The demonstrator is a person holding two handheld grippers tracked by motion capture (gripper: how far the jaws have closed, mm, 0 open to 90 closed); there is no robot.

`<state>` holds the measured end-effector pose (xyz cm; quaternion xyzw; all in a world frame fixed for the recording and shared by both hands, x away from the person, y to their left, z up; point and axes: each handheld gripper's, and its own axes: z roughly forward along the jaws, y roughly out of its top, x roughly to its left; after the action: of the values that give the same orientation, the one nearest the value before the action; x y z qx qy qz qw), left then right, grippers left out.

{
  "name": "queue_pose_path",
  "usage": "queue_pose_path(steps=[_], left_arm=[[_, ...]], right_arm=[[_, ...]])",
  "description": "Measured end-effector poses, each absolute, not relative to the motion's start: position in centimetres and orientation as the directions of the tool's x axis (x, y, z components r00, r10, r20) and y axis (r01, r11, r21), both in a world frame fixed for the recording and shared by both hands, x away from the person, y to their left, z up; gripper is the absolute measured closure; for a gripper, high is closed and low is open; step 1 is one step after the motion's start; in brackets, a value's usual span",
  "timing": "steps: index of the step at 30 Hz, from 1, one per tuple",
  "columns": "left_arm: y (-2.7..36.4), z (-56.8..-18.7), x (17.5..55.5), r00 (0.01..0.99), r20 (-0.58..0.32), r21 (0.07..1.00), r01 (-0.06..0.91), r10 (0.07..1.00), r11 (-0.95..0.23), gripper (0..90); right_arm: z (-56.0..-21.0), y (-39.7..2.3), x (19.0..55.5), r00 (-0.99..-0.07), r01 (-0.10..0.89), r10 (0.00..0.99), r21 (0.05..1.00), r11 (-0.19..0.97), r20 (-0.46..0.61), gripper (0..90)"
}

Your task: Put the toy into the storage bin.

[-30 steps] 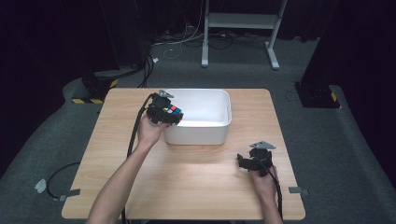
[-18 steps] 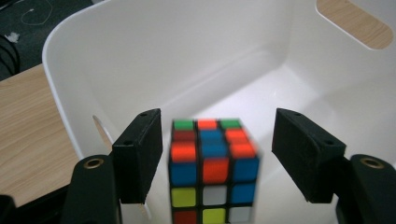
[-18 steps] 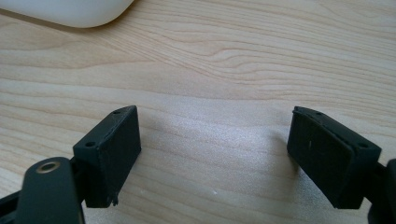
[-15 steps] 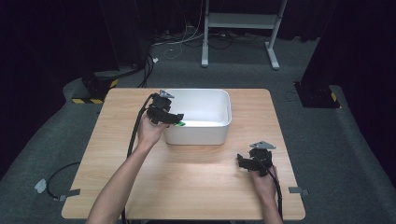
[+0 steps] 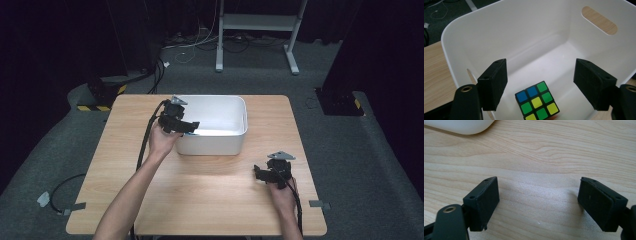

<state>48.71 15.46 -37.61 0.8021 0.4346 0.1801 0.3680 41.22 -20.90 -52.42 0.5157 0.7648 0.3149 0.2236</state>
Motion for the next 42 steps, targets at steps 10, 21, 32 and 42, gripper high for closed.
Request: queue_pose_path(steps=[10, 21, 32, 42], left_arm=[[15.8, -37.0, 48.2, 0.561, -0.031, 0.764, 0.546, 0.827, -0.342, 25.6], [16.7, -36.3, 47.5, 0.554, -0.023, 0.777, 0.534, 0.832, -0.334, 23.8], [18.1, -36.0, 46.6, 0.531, -0.036, 0.791, 0.533, 0.846, -0.301, 23.7], [19.9, -35.8, 45.7, 0.503, -0.067, 0.807, 0.536, 0.862, -0.25, 23.0]], right_arm=[[-52.4, -20.9, 41.2, -0.368, 0.648, 0.93, 0.712, 0.27, -0.017, 17.4], [-52.4, -20.9, 41.2, -0.368, 0.648, 0.93, 0.712, 0.27, -0.017, 17.4], [-52.4, -20.9, 41.2, -0.368, 0.648, 0.93, 0.712, 0.27, -0.017, 17.4], [-52.4, -20.8, 41.3, -0.361, 0.65, 0.933, 0.713, 0.263, -0.016, 17.4]])
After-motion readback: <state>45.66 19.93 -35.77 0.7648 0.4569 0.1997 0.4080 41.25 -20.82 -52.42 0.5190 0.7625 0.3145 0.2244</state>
